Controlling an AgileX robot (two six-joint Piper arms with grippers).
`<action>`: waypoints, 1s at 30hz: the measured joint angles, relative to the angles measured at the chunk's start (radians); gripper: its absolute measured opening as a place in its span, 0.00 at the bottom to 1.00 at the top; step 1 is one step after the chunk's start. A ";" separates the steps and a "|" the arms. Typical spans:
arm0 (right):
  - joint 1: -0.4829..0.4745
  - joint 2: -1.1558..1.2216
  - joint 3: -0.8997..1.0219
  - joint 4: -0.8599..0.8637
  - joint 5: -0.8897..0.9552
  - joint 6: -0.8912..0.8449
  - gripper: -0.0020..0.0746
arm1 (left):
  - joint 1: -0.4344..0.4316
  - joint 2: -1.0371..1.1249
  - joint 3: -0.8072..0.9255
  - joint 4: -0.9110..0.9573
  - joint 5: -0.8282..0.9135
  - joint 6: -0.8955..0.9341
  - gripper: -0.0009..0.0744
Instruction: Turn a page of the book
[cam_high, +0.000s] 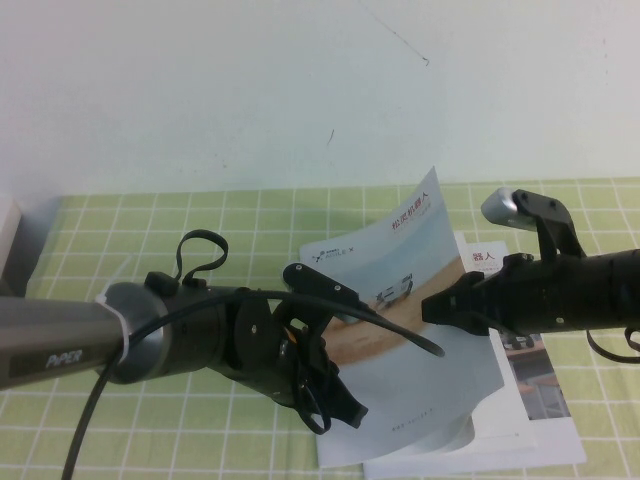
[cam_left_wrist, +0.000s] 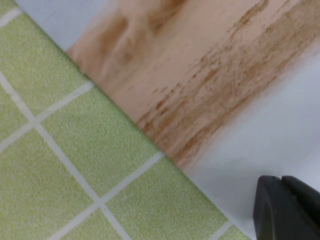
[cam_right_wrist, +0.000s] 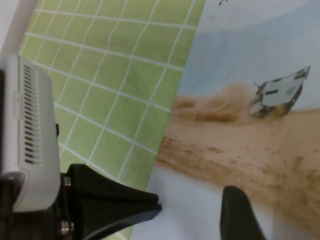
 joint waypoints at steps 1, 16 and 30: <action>0.000 0.000 0.000 0.000 0.000 -0.001 0.42 | 0.000 0.000 0.000 0.000 0.000 0.002 0.01; 0.000 0.000 0.000 0.168 0.197 -0.169 0.29 | 0.000 0.000 0.000 -0.002 0.000 0.006 0.01; 0.001 0.000 0.000 0.172 0.250 -0.199 0.27 | 0.000 0.000 0.000 -0.002 -0.003 0.008 0.01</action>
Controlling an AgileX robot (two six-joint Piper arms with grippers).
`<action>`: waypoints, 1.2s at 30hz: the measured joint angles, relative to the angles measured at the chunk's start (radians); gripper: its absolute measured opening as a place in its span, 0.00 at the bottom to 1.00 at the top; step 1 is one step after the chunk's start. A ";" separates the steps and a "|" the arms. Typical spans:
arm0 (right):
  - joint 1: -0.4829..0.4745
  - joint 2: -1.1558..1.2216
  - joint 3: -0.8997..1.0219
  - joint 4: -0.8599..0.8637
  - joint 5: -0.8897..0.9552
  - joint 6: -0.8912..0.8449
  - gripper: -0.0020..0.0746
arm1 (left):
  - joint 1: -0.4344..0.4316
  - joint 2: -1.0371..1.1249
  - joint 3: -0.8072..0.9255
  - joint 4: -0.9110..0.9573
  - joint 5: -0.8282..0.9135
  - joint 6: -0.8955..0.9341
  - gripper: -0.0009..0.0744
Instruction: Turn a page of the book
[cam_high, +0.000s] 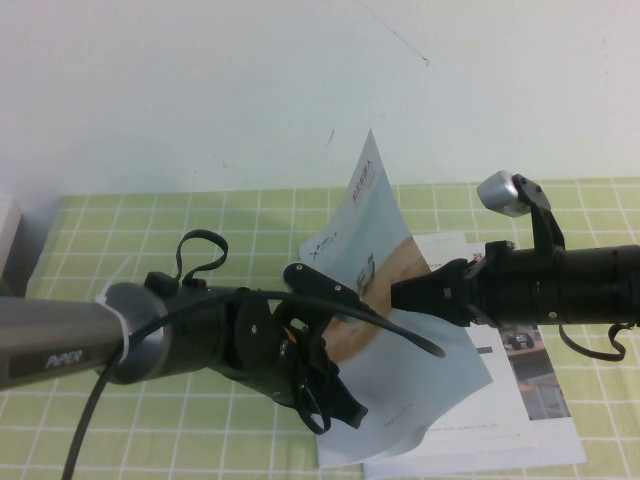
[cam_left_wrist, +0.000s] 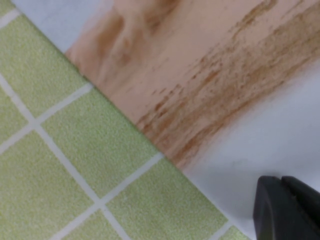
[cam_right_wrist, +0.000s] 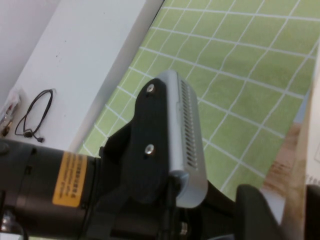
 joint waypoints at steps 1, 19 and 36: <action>0.000 0.000 0.000 0.000 0.000 -0.001 0.27 | 0.000 -0.002 0.000 0.000 0.000 0.002 0.01; 0.000 0.000 0.000 0.000 0.005 -0.004 0.25 | -0.002 -0.234 0.008 0.032 0.000 0.009 0.01; 0.000 0.000 0.000 0.000 0.005 -0.023 0.25 | -0.366 -0.395 0.013 0.059 -0.009 0.233 0.01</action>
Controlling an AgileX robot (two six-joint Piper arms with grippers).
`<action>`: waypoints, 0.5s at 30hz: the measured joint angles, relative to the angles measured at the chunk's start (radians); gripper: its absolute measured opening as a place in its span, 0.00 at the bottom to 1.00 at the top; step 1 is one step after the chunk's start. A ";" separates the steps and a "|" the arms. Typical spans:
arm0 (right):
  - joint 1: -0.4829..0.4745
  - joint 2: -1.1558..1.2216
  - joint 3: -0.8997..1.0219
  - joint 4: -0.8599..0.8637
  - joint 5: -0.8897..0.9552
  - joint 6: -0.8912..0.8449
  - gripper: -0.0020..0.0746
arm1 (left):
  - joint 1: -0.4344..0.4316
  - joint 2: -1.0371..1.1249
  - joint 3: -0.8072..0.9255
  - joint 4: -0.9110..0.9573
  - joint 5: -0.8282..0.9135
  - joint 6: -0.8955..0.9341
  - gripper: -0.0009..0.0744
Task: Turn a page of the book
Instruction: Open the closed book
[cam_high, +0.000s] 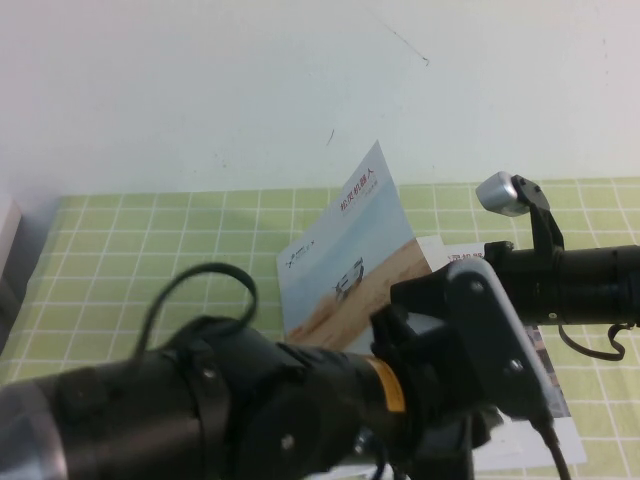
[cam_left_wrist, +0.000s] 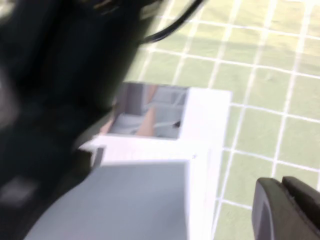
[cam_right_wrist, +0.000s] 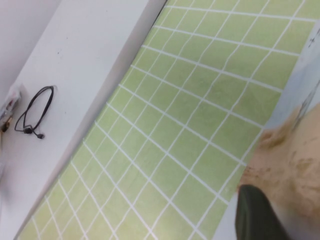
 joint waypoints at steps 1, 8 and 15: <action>0.000 0.000 0.000 0.000 0.000 -0.002 0.25 | -0.019 0.006 0.000 0.010 -0.010 0.004 0.01; 0.000 0.000 0.000 0.000 0.000 -0.006 0.25 | -0.064 0.095 0.000 0.021 -0.059 0.031 0.01; 0.000 0.000 0.000 0.000 0.000 -0.030 0.25 | -0.064 0.207 0.000 0.077 -0.066 0.031 0.01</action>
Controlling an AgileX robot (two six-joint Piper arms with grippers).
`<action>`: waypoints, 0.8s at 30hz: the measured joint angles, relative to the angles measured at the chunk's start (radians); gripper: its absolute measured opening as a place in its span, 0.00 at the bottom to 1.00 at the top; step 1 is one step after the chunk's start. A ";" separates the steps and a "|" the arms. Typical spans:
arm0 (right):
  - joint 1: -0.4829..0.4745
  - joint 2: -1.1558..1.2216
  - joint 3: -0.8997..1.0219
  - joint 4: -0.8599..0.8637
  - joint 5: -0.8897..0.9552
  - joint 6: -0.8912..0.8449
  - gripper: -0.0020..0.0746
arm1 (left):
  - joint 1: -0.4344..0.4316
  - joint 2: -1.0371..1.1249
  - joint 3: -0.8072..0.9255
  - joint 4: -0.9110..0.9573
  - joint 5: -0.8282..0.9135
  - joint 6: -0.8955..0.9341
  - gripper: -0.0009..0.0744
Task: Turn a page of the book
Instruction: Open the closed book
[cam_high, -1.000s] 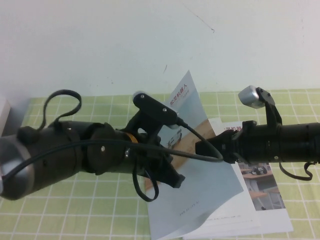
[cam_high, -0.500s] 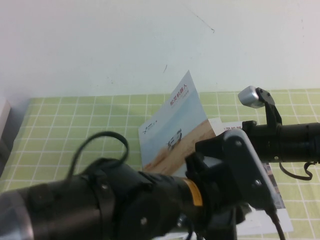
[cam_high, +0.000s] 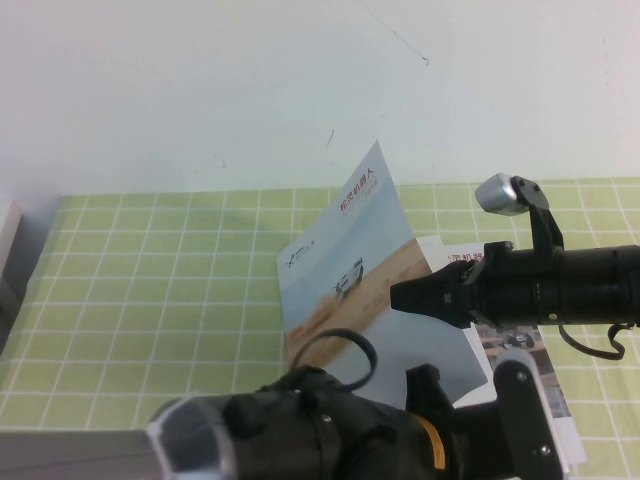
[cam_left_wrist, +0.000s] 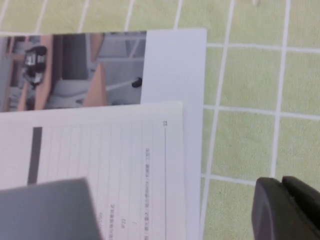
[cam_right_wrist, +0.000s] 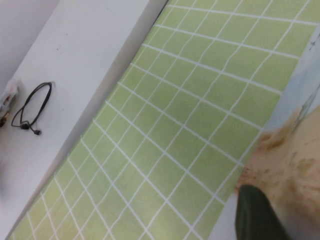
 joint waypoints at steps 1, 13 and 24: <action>0.000 0.000 0.000 0.000 0.000 -0.002 0.25 | 0.000 0.023 0.000 0.016 -0.003 0.001 0.01; 0.000 0.000 0.000 0.000 0.000 -0.006 0.25 | 0.000 0.148 0.000 0.077 -0.146 0.001 0.01; 0.000 0.000 0.000 0.000 0.000 -0.021 0.25 | 0.027 0.152 0.000 0.056 -0.182 -0.003 0.01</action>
